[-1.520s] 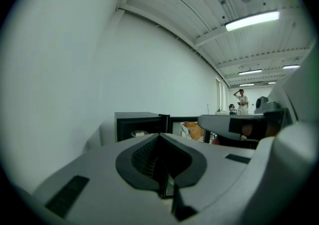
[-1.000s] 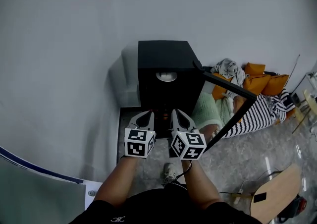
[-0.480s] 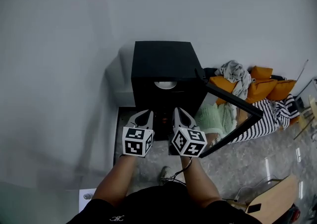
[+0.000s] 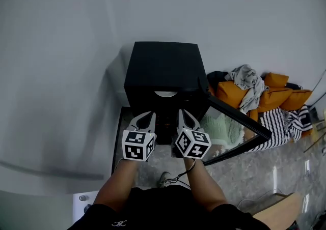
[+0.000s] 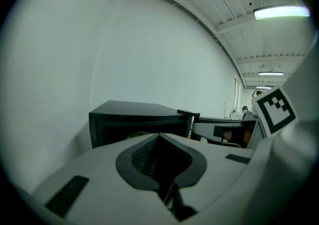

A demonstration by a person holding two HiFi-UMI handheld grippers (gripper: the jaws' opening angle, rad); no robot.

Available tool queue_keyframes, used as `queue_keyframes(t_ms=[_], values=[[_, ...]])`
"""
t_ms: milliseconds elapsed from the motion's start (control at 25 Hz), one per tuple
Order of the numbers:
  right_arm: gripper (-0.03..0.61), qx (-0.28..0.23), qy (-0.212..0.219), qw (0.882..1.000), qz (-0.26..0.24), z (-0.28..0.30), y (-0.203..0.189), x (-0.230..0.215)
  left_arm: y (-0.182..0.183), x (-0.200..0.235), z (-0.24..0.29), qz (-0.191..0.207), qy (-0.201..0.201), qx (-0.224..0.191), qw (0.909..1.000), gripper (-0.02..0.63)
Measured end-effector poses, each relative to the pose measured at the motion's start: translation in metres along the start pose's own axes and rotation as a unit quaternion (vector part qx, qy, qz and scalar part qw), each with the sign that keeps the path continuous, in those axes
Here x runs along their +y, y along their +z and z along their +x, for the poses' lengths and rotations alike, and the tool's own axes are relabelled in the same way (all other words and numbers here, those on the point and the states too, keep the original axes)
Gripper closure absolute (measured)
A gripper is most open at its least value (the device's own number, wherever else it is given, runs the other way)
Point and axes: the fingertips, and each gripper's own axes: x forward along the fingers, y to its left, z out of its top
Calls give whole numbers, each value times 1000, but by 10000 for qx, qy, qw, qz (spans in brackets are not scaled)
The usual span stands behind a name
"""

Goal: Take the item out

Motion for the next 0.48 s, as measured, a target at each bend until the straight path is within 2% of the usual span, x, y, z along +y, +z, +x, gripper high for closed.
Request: queue_keyframes(t_ms=[280, 480], values=[[574, 203, 6, 9992, 358, 26, -12, -25, -11, 3, 19, 29, 170, 152, 9997, 614], [574, 321, 203, 9932, 1102, 43, -22, -33, -17, 10, 29, 65, 177, 262, 9995, 614]])
